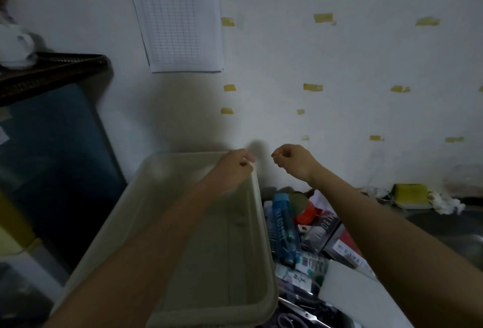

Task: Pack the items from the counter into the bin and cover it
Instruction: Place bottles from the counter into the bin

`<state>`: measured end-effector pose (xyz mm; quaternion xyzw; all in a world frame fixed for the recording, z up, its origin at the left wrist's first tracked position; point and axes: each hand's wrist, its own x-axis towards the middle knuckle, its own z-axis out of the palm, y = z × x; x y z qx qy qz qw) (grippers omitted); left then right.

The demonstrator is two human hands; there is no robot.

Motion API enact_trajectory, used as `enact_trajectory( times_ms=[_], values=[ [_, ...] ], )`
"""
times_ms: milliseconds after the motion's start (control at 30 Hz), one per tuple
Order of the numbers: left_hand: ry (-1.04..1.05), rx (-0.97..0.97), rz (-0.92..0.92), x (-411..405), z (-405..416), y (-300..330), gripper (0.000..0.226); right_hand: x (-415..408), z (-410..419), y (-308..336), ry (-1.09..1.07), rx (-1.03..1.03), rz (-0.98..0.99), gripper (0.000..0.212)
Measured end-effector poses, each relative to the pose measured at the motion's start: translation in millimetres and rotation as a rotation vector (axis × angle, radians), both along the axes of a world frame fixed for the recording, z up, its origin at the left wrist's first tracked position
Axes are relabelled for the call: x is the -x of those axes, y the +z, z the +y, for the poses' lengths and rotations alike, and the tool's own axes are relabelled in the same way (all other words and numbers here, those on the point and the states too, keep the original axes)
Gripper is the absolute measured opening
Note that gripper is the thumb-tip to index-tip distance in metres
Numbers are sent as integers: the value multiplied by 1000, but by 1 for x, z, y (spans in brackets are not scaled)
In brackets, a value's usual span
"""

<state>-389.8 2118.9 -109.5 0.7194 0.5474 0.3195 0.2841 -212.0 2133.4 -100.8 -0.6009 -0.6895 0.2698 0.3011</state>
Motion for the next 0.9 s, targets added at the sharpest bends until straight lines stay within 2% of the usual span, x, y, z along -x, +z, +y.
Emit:
enact_trajectory(
  times_ms=[100,233,433,567,767,900],
  values=[
    [-17,15,-84,-29,3,-4,18,-24,6,-20,-28,51,38,25],
    [-30,70,-97,-74,12,-14,20,-63,17,-40,-60,105,85,24],
    [3,137,8,-127,30,-44,16,-115,37,-67,-53,169,98,24],
    [22,204,117,-153,43,-65,22,-144,45,-89,-26,232,134,17],
    [110,325,144,-179,55,-107,27,-168,57,-139,-19,288,29,21],
    [170,390,143,-180,63,-134,8,-163,57,-169,-3,402,83,24]
  ],
)
